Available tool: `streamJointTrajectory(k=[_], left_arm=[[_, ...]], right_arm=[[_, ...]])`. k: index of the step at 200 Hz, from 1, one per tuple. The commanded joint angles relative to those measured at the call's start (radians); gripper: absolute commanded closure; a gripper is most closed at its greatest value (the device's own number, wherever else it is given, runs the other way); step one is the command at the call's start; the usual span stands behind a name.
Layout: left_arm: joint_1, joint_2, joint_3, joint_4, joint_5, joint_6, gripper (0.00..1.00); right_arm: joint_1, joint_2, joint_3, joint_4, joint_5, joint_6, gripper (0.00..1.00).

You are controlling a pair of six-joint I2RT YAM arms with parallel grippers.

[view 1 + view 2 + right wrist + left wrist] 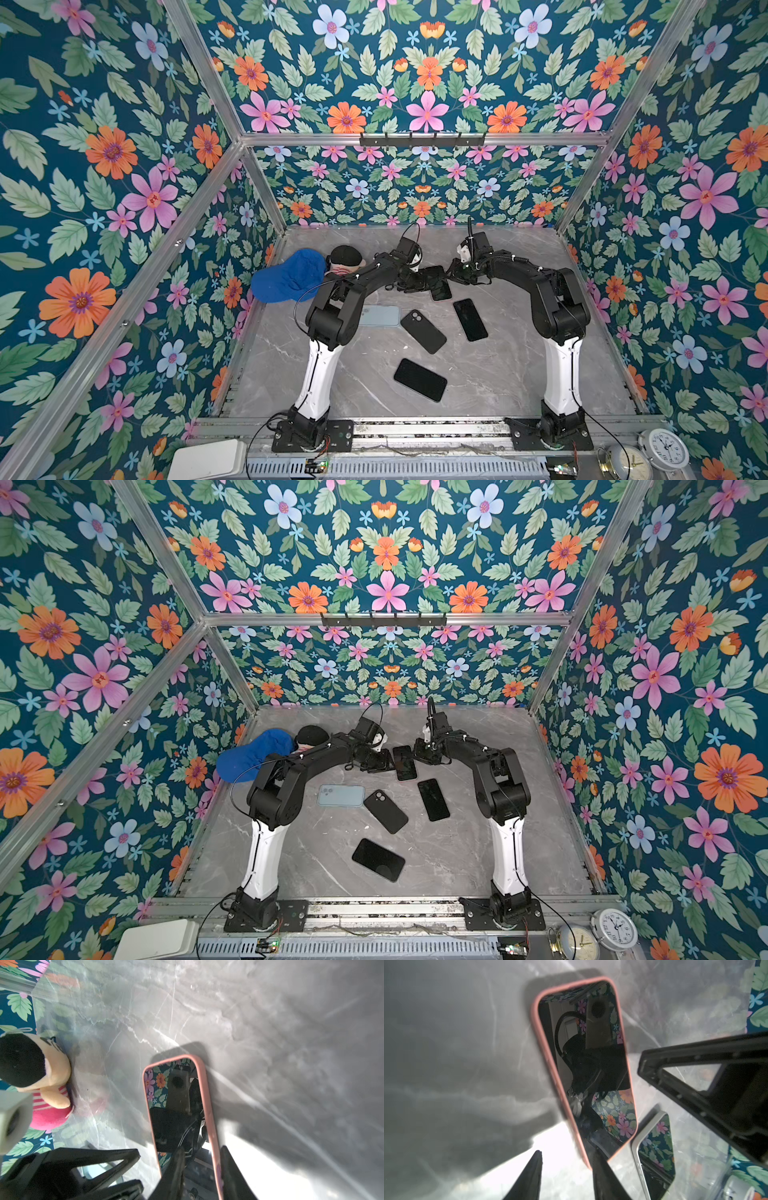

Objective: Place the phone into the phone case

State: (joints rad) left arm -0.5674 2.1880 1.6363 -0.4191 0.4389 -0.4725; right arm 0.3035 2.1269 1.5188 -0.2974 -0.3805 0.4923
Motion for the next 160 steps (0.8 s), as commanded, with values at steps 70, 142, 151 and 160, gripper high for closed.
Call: streamJointTrajectory(k=[70,142,151,160], left_arm=[[-0.040,0.033,0.005,0.011,0.003,-0.049,0.62],[-0.053,0.054,0.004,-0.012,-0.035,-0.043,0.74],[-0.053,0.056,0.004,-0.012,-0.038,-0.041,0.76],[-0.054,0.056,0.005,-0.012,-0.042,-0.041,0.78]], right_arm=[[0.043,-0.067,-0.127,-0.008,0.014,-0.013,0.67],[0.071,-0.059,-0.152,0.009,0.006,0.001,0.68],[0.071,-0.061,-0.153,0.009,0.006,0.002,0.68],[0.071,-0.062,-0.152,0.010,0.007,0.002,0.69]])
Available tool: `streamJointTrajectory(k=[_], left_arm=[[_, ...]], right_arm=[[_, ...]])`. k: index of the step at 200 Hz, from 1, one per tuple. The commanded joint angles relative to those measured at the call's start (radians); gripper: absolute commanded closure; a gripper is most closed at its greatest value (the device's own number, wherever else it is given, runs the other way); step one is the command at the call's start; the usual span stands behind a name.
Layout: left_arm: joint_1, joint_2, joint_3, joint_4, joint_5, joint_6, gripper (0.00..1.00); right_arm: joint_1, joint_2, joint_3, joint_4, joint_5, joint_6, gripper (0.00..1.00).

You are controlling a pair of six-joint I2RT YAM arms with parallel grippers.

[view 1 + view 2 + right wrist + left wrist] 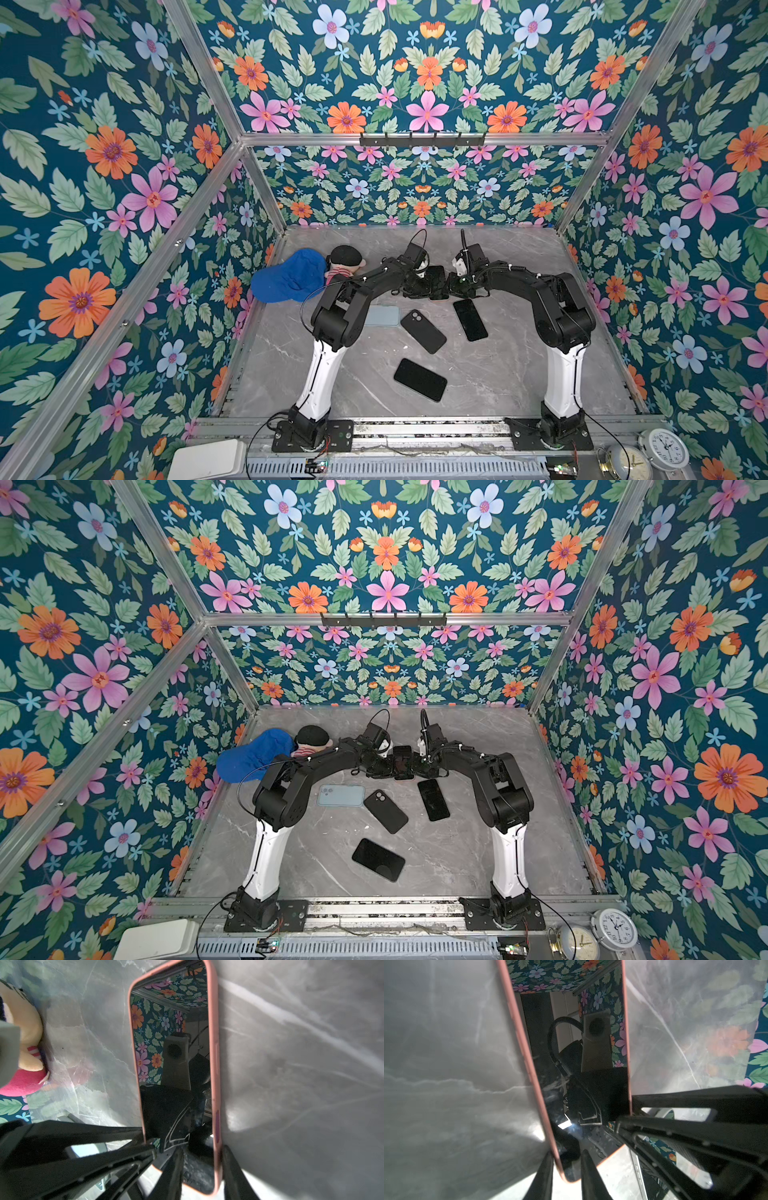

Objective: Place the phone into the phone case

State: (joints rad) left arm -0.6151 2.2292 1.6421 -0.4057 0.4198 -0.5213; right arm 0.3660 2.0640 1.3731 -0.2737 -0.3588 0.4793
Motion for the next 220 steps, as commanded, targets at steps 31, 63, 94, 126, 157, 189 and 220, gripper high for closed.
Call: streamJointTrajectory(k=[31,63,94,126,157,189,220], left_arm=[[-0.008,0.016,0.002,-0.027,-0.026,0.008,0.83],[-0.012,0.015,0.005,-0.027,-0.026,0.007,0.87],[-0.016,0.014,0.007,-0.027,-0.027,0.004,0.90],[-0.025,0.015,0.012,-0.028,-0.028,0.000,0.92],[-0.034,0.012,0.013,-0.027,-0.024,-0.007,0.92],[-0.032,-0.008,0.028,-0.040,-0.046,-0.007,0.90],[-0.022,-0.060,0.014,-0.042,-0.096,0.000,0.80]], right_arm=[[0.008,-0.002,-0.005,-0.013,-0.015,0.017,0.71],[0.009,0.001,-0.002,-0.011,-0.015,0.019,0.71],[0.011,0.002,0.001,-0.012,-0.016,0.019,0.71],[0.011,0.001,0.001,-0.011,-0.014,0.018,0.71],[0.011,0.000,0.009,-0.022,-0.003,0.015,0.71],[0.010,-0.026,0.024,-0.070,0.044,-0.001,0.66],[0.021,-0.067,0.040,-0.131,0.127,0.002,0.51]])
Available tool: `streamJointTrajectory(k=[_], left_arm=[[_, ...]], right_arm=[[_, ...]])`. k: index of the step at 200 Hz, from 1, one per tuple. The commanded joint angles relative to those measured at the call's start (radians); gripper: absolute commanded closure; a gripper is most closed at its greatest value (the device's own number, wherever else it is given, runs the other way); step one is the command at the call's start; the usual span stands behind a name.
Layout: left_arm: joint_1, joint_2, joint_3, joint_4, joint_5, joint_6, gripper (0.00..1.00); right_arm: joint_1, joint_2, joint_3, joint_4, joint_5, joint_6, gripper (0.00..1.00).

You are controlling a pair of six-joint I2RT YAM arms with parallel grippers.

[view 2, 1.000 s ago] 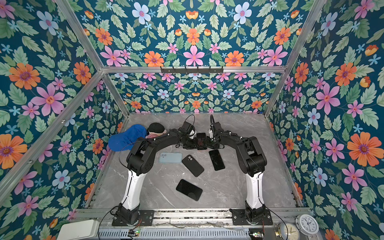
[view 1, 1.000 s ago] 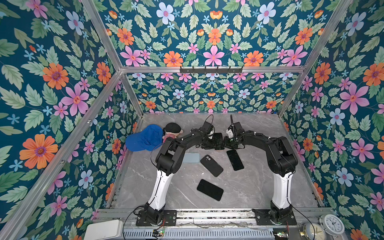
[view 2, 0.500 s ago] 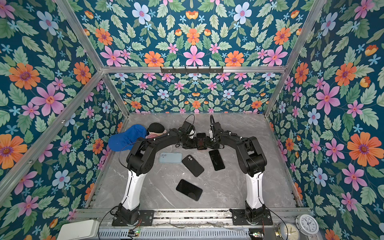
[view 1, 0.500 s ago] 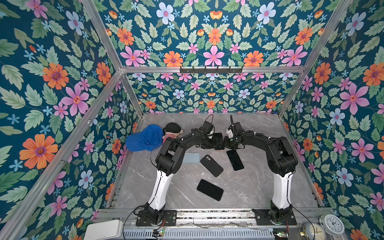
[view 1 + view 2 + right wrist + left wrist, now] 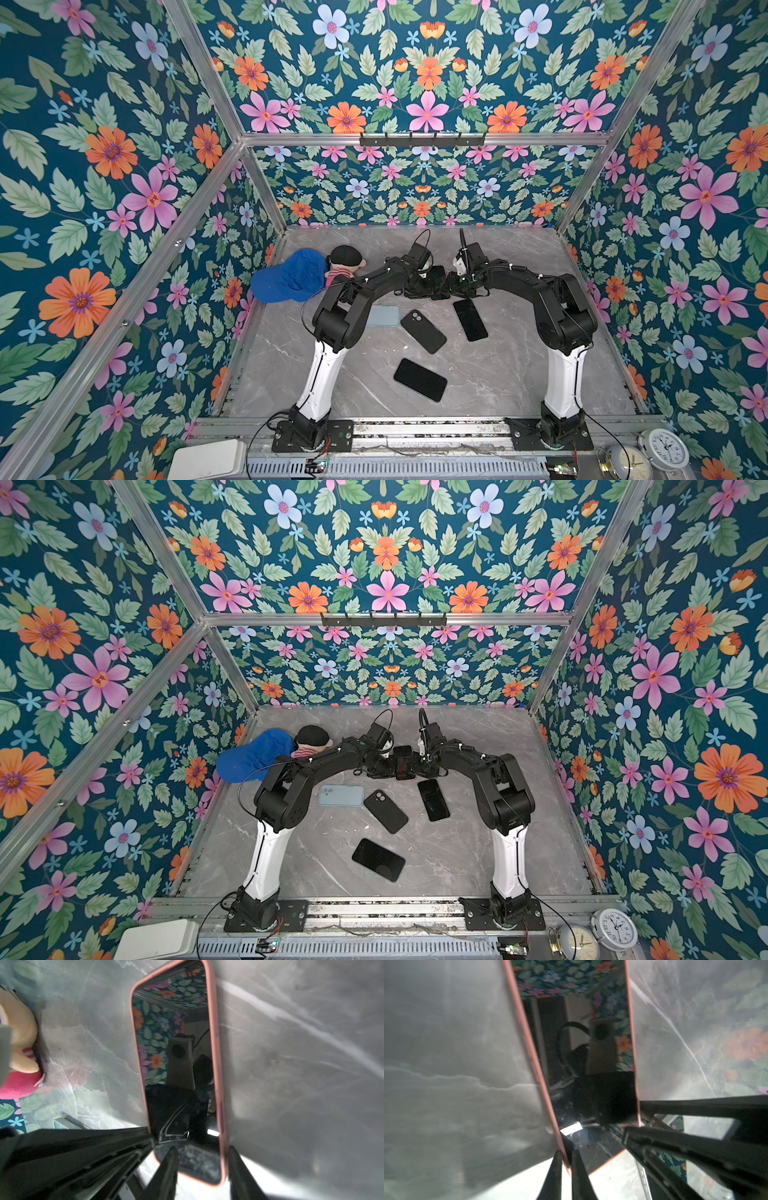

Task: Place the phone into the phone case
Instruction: 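Lay the cased phone flat and open the left gripper while the right holds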

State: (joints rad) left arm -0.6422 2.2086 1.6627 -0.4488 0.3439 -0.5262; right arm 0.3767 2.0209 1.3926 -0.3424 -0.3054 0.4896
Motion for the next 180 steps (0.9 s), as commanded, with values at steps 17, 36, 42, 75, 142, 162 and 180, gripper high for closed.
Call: streamJointTrajectory(k=[17,36,42,75,142,162,180], left_arm=[[0.023,-0.065,-0.017,-0.007,-0.057,0.018,0.73],[0.052,-0.112,-0.062,-0.001,-0.087,0.028,0.68],[0.060,-0.131,-0.085,0.011,-0.097,0.029,0.66],[0.101,-0.187,-0.165,0.031,-0.101,0.039,0.64],[0.128,-0.214,-0.224,0.061,-0.081,0.057,0.57],[0.136,-0.208,-0.227,0.065,-0.072,0.057,0.54],[0.141,-0.210,-0.230,0.067,-0.067,0.060,0.51]], right_arm=[[0.041,-0.011,0.061,-0.129,0.163,-0.009,0.43],[0.062,0.021,0.107,-0.180,0.217,-0.010,0.42],[0.067,0.027,0.123,-0.193,0.229,-0.014,0.41],[0.077,0.059,0.193,-0.235,0.298,-0.034,0.40],[0.133,0.179,0.394,-0.355,0.390,-0.063,0.34],[0.141,0.205,0.436,-0.387,0.405,-0.062,0.31],[0.147,0.220,0.462,-0.399,0.414,-0.063,0.25]])
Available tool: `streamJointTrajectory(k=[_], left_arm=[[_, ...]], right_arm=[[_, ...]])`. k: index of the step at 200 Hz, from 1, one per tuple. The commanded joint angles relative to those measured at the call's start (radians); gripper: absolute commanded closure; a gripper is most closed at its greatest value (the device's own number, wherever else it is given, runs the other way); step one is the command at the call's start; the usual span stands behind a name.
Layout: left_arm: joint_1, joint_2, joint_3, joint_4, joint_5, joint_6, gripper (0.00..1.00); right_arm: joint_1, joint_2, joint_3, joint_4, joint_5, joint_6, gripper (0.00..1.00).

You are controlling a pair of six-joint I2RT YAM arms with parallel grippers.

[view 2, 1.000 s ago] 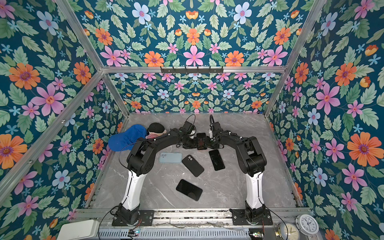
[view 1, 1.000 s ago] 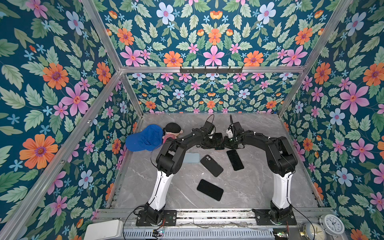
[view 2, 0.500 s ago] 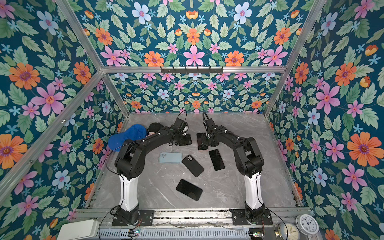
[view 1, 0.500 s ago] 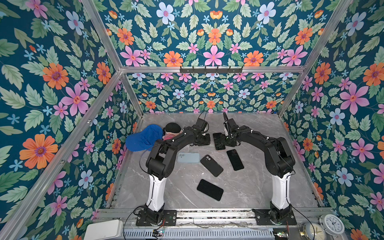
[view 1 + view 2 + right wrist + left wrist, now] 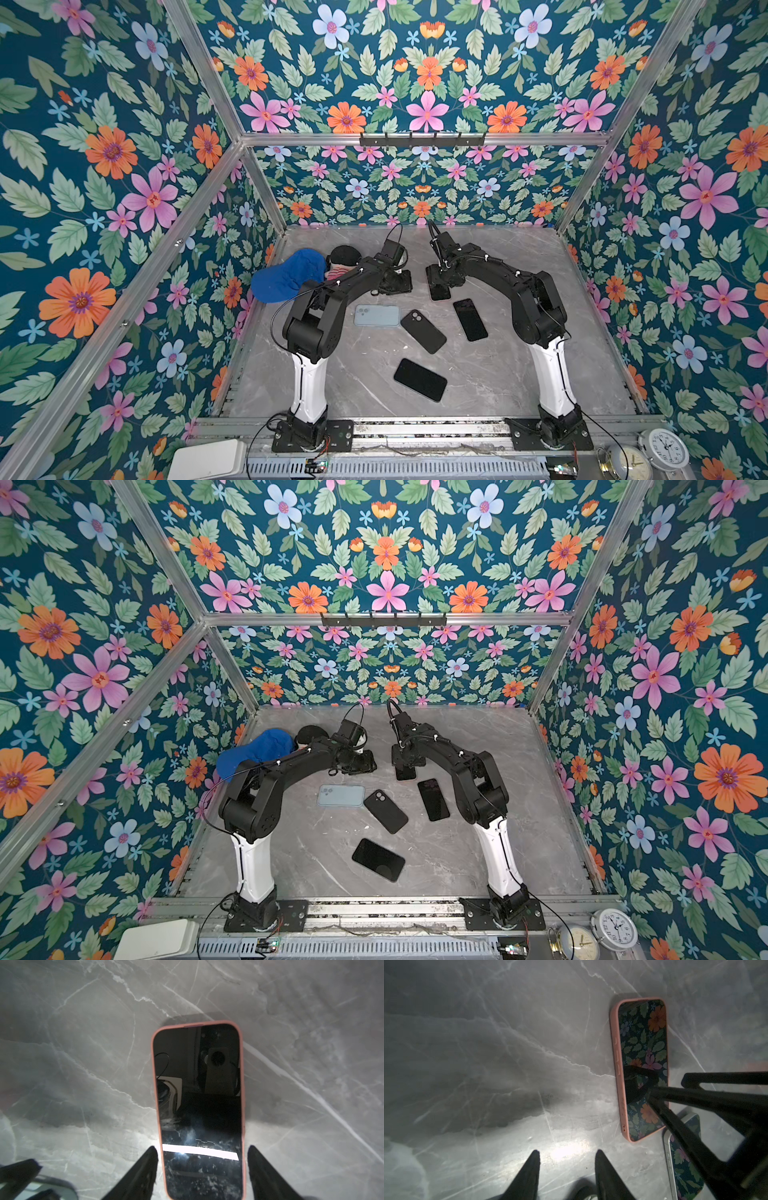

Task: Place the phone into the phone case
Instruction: 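Lay the cased phone flat and open the left gripper while the right holds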

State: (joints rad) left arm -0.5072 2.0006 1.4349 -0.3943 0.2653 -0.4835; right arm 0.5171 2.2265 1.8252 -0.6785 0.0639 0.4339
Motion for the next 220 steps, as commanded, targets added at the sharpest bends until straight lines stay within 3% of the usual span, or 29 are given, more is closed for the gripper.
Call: streamJointTrajectory(k=[1,105,141,170,220], left_arm=[[0.006,-0.002,-0.003,0.012,0.012,0.017,0.51],[0.013,-0.031,-0.032,0.012,0.009,0.031,0.27],[0.013,-0.041,-0.044,0.012,0.007,0.031,0.09],[0.013,-0.043,-0.043,0.006,0.006,0.034,0.01],[0.013,-0.041,-0.041,0.005,0.007,0.030,0.00]], right_arm=[[0.006,0.014,0.031,-0.063,0.045,-0.008,0.24],[0.017,0.089,0.122,-0.102,0.025,-0.010,0.21],[0.020,0.111,0.150,-0.115,0.033,-0.013,0.18],[0.021,0.133,0.165,-0.117,0.033,-0.010,0.18],[0.023,0.167,0.190,-0.144,0.046,-0.004,0.22]])
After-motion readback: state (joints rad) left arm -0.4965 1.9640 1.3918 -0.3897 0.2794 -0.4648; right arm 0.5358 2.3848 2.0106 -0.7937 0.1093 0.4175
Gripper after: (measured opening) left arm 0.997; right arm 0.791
